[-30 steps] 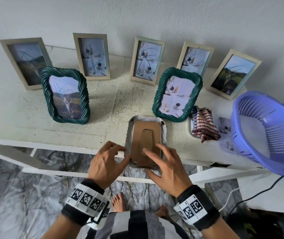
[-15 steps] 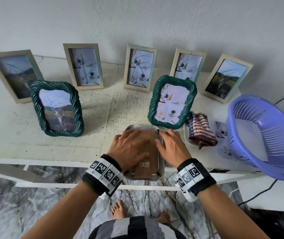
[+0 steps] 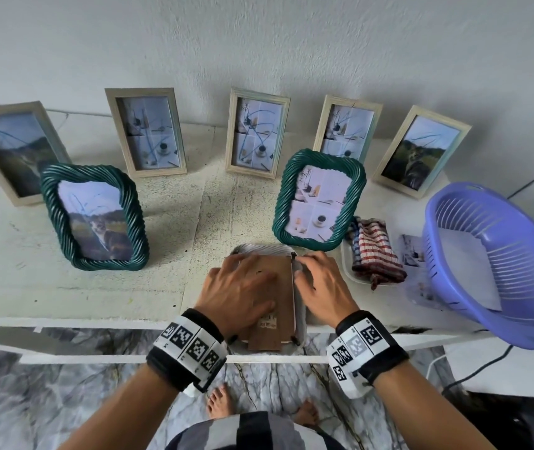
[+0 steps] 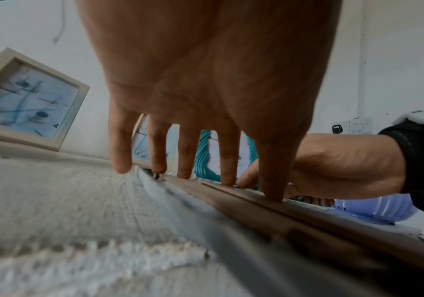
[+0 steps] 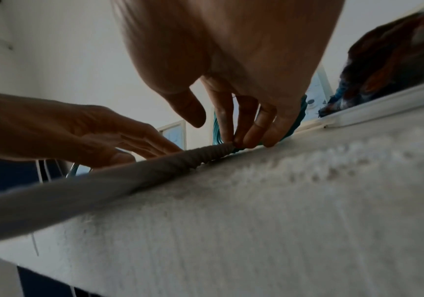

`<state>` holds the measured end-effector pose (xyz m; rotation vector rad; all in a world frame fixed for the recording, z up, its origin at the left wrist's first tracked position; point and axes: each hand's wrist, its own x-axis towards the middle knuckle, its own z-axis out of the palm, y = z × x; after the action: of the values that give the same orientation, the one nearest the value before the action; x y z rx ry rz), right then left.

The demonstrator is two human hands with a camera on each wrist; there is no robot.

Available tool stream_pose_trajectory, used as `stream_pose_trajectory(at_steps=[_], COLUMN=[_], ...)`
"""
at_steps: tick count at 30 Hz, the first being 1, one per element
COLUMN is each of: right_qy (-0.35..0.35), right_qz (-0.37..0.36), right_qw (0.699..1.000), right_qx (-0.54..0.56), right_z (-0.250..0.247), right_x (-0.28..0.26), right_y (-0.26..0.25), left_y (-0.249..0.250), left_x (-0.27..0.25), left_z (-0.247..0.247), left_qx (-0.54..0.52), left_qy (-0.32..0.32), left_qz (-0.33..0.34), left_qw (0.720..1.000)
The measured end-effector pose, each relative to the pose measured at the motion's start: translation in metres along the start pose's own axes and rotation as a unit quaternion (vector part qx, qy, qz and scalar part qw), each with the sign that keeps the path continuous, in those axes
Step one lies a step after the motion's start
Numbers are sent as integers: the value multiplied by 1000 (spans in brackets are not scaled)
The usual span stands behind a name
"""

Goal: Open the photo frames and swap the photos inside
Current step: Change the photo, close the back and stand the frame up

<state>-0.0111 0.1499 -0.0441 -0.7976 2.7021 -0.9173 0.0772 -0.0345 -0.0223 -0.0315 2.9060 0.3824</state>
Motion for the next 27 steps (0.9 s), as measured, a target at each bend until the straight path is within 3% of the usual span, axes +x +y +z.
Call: stream_pose_trajectory(at_steps=[7,20,22,24,27], right_qy=[-18,-21,-12,-9,-37], right_qz=[76,30,16,-19,-79], right_qw=[989,988,993,1000,987], right_qx=[123,150,114,9,-138], right_z=[-2,0,-5,-8,-5], right_x=[7,6,3,-1,-16], right_y=[1,13,8,-2,-21], left_y=[-2,-4,-6,-8,-10], left_x=[2,1,0,-1,1], left_z=[2,5,5,6,8], left_qx=[-1,-26,-42,-64,-74], left_qy=[2,10,11,12,15], left_qz=[-1,-2,1,0,-12], left_qw=[1000,1000,999,998,997])
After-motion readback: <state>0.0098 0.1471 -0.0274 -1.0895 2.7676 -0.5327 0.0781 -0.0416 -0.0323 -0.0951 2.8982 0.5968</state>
